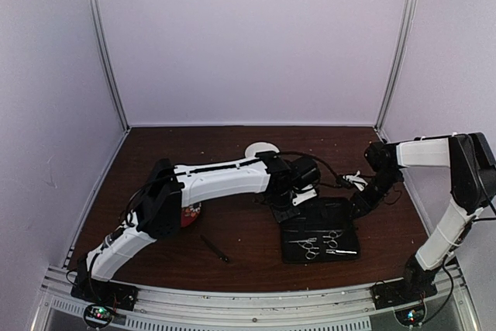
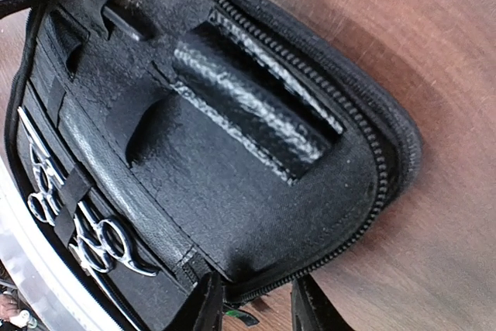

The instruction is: Sort the hair-cutting tools

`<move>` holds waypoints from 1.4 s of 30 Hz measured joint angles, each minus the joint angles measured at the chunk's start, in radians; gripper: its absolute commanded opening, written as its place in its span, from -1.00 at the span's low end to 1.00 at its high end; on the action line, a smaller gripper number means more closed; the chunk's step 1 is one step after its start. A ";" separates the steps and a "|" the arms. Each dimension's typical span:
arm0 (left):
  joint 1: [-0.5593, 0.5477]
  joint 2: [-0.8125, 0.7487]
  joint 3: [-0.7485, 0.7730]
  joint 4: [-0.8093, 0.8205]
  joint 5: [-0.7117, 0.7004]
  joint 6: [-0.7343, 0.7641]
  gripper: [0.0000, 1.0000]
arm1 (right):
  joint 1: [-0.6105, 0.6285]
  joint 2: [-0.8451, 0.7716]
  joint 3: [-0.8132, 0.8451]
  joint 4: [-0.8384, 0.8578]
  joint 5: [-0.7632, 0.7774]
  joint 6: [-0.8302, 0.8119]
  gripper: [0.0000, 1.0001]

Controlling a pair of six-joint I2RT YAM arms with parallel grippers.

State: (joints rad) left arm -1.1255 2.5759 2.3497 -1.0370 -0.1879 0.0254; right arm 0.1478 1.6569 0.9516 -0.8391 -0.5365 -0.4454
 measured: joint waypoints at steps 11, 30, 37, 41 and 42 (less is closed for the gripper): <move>0.002 -0.003 -0.005 0.016 0.005 0.030 -1.00 | 0.090 0.011 0.039 0.009 0.023 0.007 -0.38; 0.013 -0.031 -0.056 0.059 0.033 0.030 -1.00 | 0.013 -0.031 0.039 0.047 0.163 0.060 -0.31; 0.013 -0.031 -0.057 0.060 0.035 0.034 -1.00 | 0.032 0.018 0.039 0.046 0.170 0.058 -0.34; 0.013 -0.031 -0.056 0.060 0.036 0.044 -1.00 | 0.073 0.026 0.044 0.045 0.170 0.056 -0.34; 0.013 -0.031 -0.054 0.058 0.037 0.048 -1.00 | 0.082 0.026 0.045 0.046 0.170 0.056 -0.34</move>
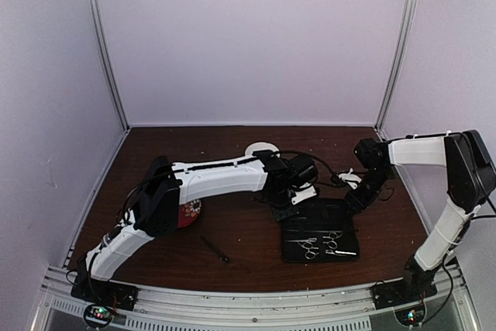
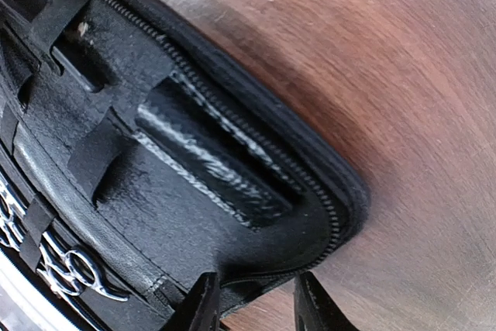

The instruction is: Sort the hair-cutting tools

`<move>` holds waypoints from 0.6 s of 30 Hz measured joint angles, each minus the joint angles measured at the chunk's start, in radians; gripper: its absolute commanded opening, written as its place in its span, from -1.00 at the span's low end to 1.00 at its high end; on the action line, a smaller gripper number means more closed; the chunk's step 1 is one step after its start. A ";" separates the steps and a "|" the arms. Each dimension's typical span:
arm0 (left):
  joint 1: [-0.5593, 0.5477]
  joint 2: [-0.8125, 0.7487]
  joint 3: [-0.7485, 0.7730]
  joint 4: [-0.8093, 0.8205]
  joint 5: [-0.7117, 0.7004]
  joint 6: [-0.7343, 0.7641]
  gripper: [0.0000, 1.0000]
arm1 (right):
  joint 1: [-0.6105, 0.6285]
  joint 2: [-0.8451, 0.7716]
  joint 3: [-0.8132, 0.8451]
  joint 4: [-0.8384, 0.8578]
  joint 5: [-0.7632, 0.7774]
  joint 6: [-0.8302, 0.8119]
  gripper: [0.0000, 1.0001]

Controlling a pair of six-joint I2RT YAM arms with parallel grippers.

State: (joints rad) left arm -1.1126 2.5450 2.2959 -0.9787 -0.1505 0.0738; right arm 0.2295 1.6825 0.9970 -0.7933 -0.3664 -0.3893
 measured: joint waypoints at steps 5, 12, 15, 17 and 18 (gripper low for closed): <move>0.002 0.011 0.026 -0.018 0.010 0.019 -1.00 | 0.011 0.000 0.001 -0.001 0.009 0.000 -0.34; 0.008 0.016 0.031 -0.016 0.035 0.040 -1.00 | 0.011 0.000 0.001 -0.002 0.008 0.000 -0.37; 0.011 0.016 0.031 -0.011 0.050 0.040 -1.00 | 0.011 -0.006 0.001 -0.006 0.009 0.000 -0.36; 0.014 0.015 0.030 0.001 0.063 0.040 -1.00 | 0.008 -0.019 0.001 -0.012 0.007 0.000 -0.35; 0.015 0.016 0.030 0.011 0.069 0.039 -1.00 | 0.002 -0.034 0.001 -0.018 0.000 -0.004 -0.34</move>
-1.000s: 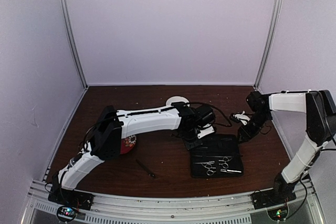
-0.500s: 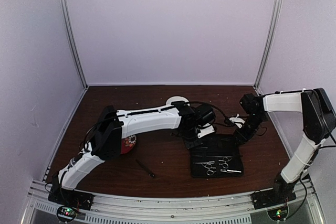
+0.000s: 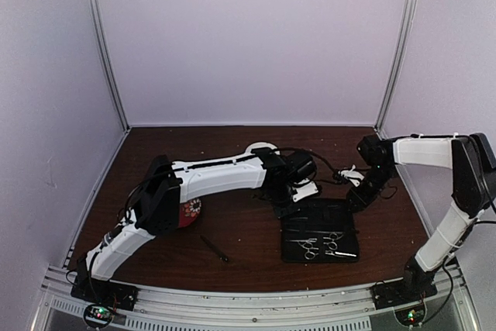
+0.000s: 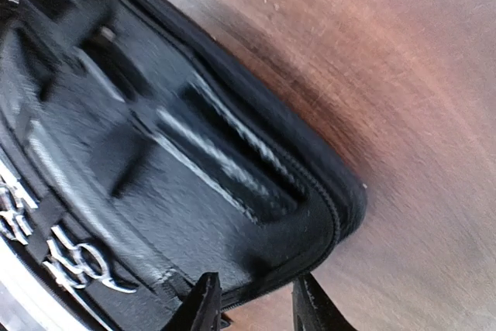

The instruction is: Sort the hair-cutting tools

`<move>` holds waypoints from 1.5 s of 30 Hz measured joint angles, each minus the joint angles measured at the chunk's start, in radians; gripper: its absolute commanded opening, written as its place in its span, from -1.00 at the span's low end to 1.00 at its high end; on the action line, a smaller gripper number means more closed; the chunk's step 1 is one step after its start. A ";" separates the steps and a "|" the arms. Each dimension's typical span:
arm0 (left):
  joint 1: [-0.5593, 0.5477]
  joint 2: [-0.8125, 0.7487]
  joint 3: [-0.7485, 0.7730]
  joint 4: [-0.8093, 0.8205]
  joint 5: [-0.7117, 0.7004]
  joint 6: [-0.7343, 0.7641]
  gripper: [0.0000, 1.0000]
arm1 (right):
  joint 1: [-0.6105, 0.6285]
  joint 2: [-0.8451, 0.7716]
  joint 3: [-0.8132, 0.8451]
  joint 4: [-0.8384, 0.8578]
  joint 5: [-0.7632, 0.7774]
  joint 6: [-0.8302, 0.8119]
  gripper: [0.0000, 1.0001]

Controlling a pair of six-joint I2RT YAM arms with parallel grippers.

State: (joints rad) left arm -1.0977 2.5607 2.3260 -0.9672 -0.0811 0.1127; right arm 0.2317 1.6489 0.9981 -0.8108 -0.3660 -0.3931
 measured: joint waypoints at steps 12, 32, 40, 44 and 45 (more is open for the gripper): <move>0.000 -0.071 -0.144 0.129 0.025 -0.032 -1.00 | -0.081 -0.126 0.013 0.006 0.077 0.013 -0.39; -0.002 -0.081 -0.143 0.053 -0.009 -0.091 -1.00 | 0.034 0.114 0.086 -0.008 0.172 0.079 -0.39; -0.002 -0.054 -0.091 0.013 -0.003 -0.092 -1.00 | 0.060 0.123 0.143 -0.016 0.134 0.087 -0.39; -0.002 -0.047 -0.076 0.004 -0.001 -0.098 -1.00 | 0.071 0.131 0.145 -0.016 0.116 0.090 -0.39; -0.002 -0.045 -0.072 0.003 0.000 -0.101 -1.00 | 0.072 0.132 0.145 -0.016 0.112 0.091 -0.39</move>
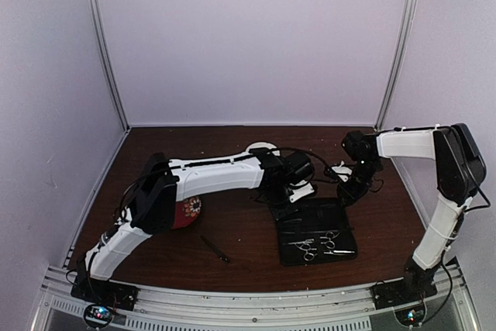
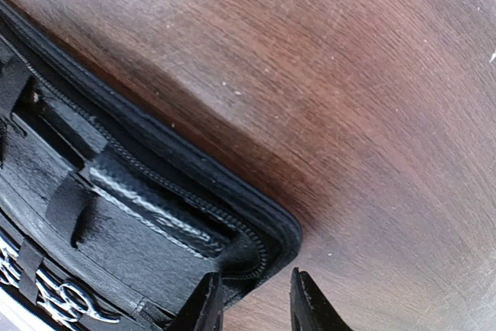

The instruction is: Sort the hair-cutting tools

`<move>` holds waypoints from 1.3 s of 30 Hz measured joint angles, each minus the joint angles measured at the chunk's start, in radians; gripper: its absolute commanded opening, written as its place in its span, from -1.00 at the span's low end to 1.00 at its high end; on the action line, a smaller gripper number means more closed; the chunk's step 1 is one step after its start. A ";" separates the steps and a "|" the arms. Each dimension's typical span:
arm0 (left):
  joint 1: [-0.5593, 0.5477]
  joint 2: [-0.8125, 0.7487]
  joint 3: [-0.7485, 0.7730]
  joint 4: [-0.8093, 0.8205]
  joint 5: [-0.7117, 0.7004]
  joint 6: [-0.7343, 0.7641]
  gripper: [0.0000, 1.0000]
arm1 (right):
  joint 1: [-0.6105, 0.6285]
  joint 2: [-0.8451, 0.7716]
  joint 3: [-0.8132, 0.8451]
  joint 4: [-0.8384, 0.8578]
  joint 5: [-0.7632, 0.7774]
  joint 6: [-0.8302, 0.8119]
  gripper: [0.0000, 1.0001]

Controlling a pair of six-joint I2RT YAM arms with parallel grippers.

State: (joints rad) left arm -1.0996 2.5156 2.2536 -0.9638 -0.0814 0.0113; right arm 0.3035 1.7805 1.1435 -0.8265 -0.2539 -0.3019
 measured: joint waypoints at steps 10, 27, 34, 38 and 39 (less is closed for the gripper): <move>0.000 0.022 0.032 0.008 0.029 -0.030 -0.57 | 0.000 0.000 0.000 0.000 -0.015 0.007 -0.40; -0.002 -0.277 -0.328 0.137 0.019 -0.075 -0.31 | -0.066 -0.154 -0.045 -0.015 -0.025 0.009 -0.36; 0.025 -0.303 -0.344 0.171 0.091 -0.175 -0.93 | -0.087 -0.151 -0.088 -0.014 -0.016 0.010 -0.36; 0.056 -0.291 -0.350 0.183 0.140 -0.219 -1.00 | -0.089 -0.140 -0.090 -0.010 -0.015 0.010 -0.36; 0.064 -0.283 -0.348 0.188 0.151 -0.229 -1.00 | -0.090 -0.135 -0.090 -0.008 -0.015 0.010 -0.36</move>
State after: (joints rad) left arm -1.0355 2.2322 1.9060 -0.7757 0.0692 -0.2176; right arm 0.2138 1.6451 1.0538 -0.8349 -0.2687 -0.2924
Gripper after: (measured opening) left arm 0.012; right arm 0.318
